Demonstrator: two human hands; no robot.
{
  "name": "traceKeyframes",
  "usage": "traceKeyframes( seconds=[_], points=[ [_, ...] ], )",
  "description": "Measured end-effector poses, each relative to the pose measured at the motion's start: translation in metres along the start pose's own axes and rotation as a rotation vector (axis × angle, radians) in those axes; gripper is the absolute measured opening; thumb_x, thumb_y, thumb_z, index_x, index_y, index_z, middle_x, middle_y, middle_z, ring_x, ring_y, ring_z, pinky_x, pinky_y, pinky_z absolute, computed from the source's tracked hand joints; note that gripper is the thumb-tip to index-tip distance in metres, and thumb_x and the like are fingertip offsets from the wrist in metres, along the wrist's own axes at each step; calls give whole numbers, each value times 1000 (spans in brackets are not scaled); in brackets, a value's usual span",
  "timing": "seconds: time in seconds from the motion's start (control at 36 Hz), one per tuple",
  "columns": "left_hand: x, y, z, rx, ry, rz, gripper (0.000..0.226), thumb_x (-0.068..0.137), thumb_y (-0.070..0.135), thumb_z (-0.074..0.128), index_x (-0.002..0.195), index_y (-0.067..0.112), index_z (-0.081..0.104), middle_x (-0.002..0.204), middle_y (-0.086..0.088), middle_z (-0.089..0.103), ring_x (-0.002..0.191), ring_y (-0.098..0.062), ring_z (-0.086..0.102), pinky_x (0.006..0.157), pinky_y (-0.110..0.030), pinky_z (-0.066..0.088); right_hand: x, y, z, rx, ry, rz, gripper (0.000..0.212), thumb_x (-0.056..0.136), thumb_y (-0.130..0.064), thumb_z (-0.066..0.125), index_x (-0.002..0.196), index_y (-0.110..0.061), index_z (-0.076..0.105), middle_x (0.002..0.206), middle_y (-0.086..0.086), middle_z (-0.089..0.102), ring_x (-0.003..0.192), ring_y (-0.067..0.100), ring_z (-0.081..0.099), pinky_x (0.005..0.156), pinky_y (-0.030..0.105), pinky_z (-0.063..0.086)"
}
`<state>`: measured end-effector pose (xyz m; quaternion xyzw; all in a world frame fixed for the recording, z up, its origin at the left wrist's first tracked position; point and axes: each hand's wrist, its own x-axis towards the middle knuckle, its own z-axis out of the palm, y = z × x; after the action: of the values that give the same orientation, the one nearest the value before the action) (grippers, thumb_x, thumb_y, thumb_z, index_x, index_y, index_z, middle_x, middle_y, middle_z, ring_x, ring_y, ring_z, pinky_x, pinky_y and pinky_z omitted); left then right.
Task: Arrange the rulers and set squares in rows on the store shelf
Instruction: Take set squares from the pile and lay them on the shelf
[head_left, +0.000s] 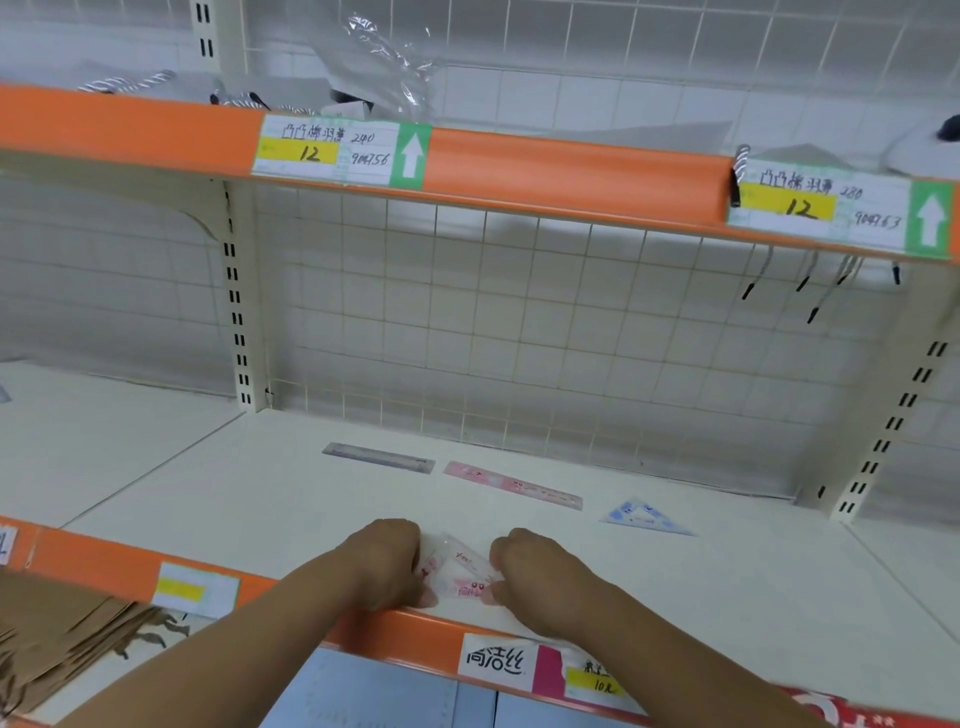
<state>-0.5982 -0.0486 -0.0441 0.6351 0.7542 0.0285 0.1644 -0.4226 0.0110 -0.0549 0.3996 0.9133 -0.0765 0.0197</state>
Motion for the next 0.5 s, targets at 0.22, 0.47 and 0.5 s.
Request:
traceKeyframes(
  seconds=[0.22, 0.47, 0.5],
  points=[
    [2, 0, 1, 22, 59, 31, 36, 84, 33, 69, 114, 16, 59, 119, -1, 59, 98, -15, 53, 87, -25, 44, -4, 2, 5, -82, 72, -53, 33, 100, -32, 46, 112, -3, 56, 110, 16, 51, 99, 28, 54, 73, 31, 37],
    [3, 0, 3, 28, 92, 37, 30, 87, 33, 64, 107, 11, 66, 113, -5, 65, 102, -19, 60, 86, -28, 47, -2, 8, 7, 62, 51, 10, 38, 94, -38, 55, 117, -7, 59, 101, 5, 43, 102, 25, 52, 86, 34, 44],
    [3, 1, 3, 21, 95, 42, 31, 87, 34, 64, 109, 12, 65, 113, -4, 65, 103, -19, 59, 86, -27, 46, -2, 8, 8, 56, 53, 14, 38, 95, -37, 55, 118, -7, 58, 104, 6, 45, 103, 25, 52, 87, 34, 44]
  ],
)
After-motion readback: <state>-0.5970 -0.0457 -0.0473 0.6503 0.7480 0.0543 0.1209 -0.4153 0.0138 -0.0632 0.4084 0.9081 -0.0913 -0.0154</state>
